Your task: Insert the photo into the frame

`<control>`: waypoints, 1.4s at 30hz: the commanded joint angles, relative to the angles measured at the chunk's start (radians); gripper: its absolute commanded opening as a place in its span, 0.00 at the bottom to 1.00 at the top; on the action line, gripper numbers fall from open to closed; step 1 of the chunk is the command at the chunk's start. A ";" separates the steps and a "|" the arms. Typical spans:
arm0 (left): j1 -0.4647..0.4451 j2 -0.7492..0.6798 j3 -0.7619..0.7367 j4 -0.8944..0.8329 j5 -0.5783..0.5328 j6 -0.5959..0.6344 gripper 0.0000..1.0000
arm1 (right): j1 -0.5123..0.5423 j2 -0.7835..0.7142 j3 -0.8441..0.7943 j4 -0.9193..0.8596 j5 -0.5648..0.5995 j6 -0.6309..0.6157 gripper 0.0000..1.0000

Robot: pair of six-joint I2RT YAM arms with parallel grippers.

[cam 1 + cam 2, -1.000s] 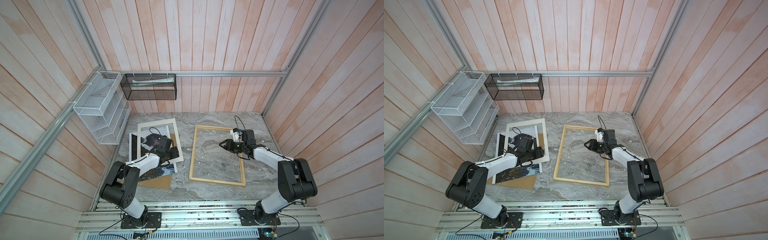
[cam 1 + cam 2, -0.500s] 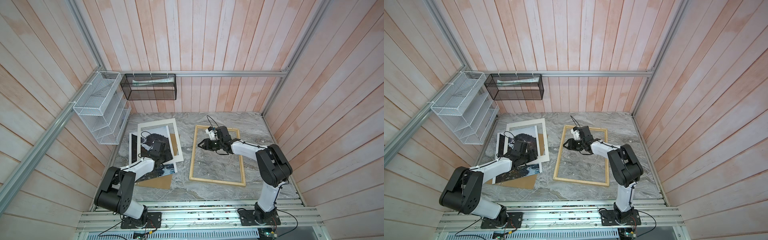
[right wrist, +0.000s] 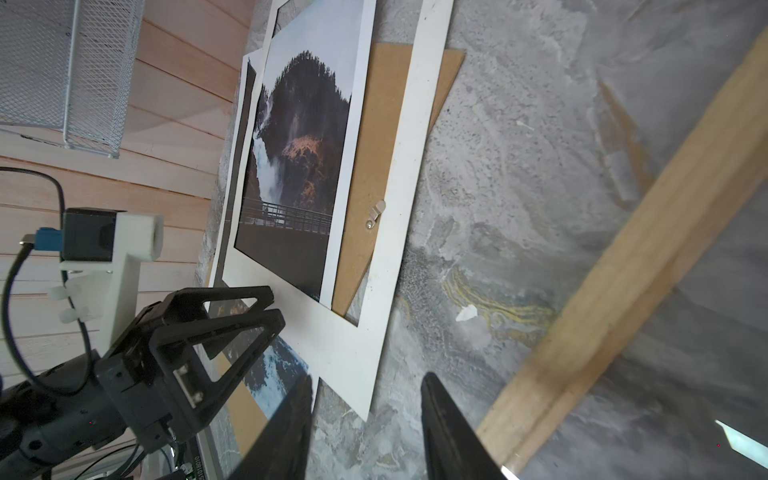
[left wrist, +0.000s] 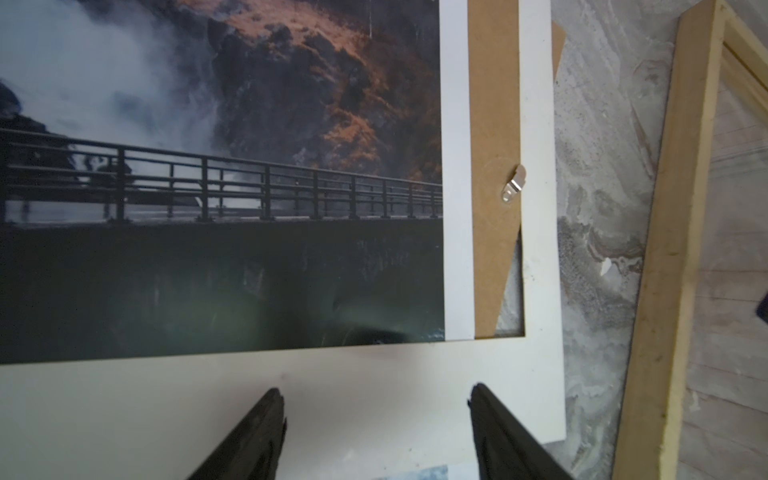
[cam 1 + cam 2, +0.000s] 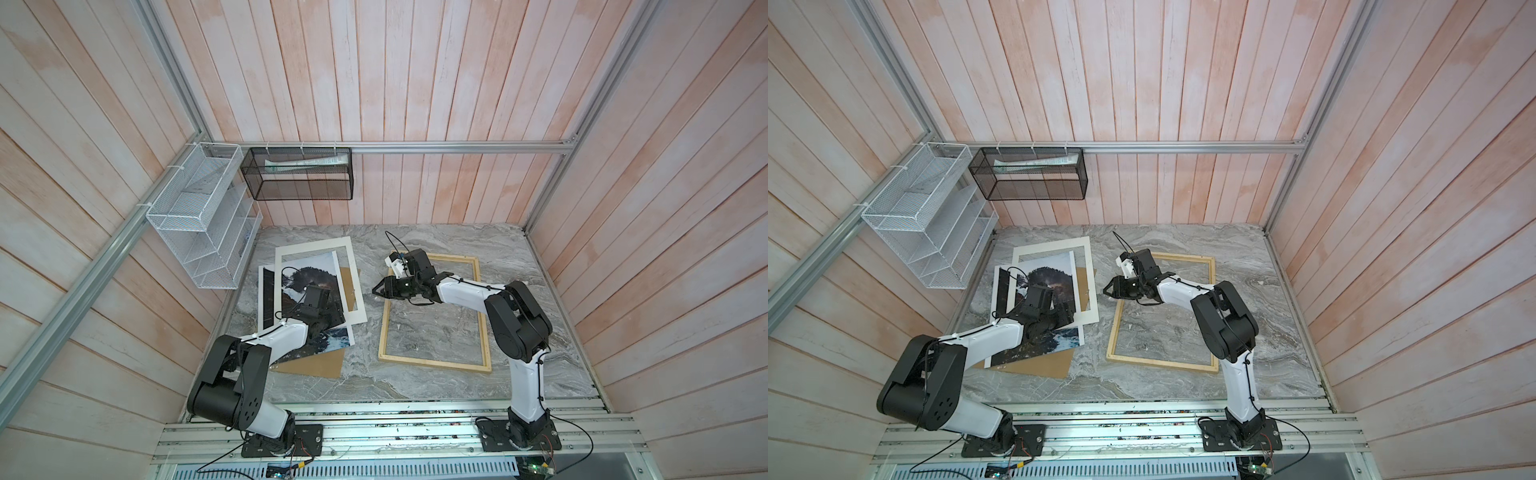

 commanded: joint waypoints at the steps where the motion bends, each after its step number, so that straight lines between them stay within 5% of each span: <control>1: 0.005 -0.009 -0.007 0.024 0.005 0.014 0.72 | 0.035 0.059 0.085 -0.111 0.038 -0.020 0.43; 15: 0.007 0.007 -0.015 0.056 0.036 0.012 0.72 | 0.077 0.202 0.292 -0.322 0.135 -0.050 0.43; 42: 0.005 0.100 -0.017 0.153 0.149 -0.014 0.69 | 0.076 0.263 0.332 -0.335 0.065 -0.042 0.44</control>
